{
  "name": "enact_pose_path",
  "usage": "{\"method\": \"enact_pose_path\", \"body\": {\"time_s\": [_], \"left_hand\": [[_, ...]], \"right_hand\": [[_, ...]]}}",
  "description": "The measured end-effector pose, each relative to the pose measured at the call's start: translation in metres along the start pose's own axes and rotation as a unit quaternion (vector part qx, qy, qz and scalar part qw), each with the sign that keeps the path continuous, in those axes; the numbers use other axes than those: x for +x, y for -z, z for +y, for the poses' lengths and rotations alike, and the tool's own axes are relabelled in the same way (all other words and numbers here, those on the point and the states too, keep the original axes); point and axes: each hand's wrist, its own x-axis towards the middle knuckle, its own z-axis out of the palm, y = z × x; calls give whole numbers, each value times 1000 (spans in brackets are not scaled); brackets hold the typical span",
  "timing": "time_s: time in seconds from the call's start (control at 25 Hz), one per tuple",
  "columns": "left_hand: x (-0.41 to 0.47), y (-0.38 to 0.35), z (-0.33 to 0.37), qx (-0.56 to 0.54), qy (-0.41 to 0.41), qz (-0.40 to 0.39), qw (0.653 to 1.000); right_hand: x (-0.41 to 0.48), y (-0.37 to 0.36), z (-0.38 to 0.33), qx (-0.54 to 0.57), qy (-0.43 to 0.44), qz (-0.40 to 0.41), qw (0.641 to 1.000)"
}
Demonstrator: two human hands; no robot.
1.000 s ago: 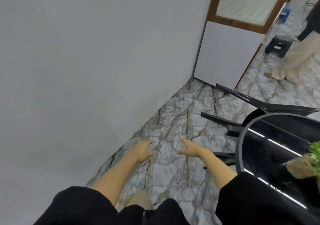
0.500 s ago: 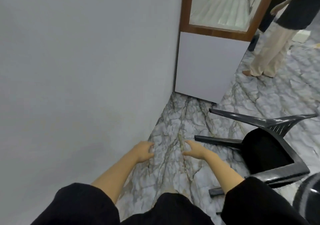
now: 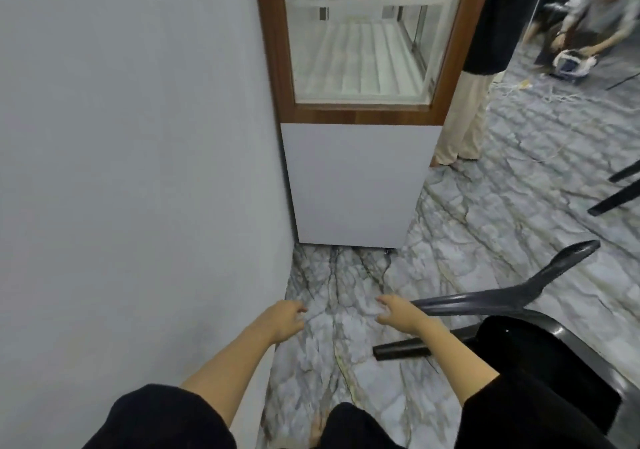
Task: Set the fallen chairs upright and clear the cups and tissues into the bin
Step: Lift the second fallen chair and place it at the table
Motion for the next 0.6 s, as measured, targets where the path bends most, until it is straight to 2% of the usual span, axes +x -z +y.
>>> {"method": "enact_pose_path", "body": {"time_s": [0.36, 0.48, 0.6], "left_hand": [[254, 130, 79, 108, -133, -76, 982], [351, 174, 122, 155, -169, -102, 968], [429, 201, 197, 200, -246, -133, 939]], "right_hand": [[133, 151, 63, 107, -124, 92, 982], [159, 204, 96, 162, -186, 133, 960], [169, 250, 136, 207, -246, 184, 929]]}}
